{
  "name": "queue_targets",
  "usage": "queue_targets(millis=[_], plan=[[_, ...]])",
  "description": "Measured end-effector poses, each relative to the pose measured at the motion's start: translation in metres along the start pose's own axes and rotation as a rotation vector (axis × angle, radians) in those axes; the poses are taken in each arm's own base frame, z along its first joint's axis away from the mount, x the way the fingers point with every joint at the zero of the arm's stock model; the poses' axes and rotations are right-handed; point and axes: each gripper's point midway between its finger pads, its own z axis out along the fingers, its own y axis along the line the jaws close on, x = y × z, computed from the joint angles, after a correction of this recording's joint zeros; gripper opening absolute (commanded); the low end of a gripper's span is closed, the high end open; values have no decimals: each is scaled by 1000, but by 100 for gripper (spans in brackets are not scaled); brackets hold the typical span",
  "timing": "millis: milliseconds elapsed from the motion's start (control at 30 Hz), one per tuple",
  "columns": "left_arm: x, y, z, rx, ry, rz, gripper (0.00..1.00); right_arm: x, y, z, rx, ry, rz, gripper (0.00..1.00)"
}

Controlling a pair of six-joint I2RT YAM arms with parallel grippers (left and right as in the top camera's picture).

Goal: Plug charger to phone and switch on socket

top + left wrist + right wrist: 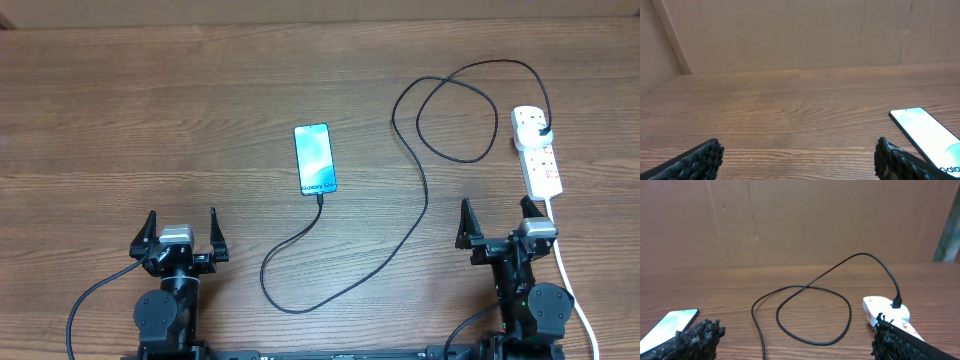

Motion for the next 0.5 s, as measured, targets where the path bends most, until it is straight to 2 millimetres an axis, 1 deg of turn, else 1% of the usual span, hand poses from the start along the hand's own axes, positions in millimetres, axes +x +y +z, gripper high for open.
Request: queue_targets(millis=[500], plan=[[0, 0, 0, 0, 0, 0, 100, 0, -1, 0, 6, -1, 0, 100]])
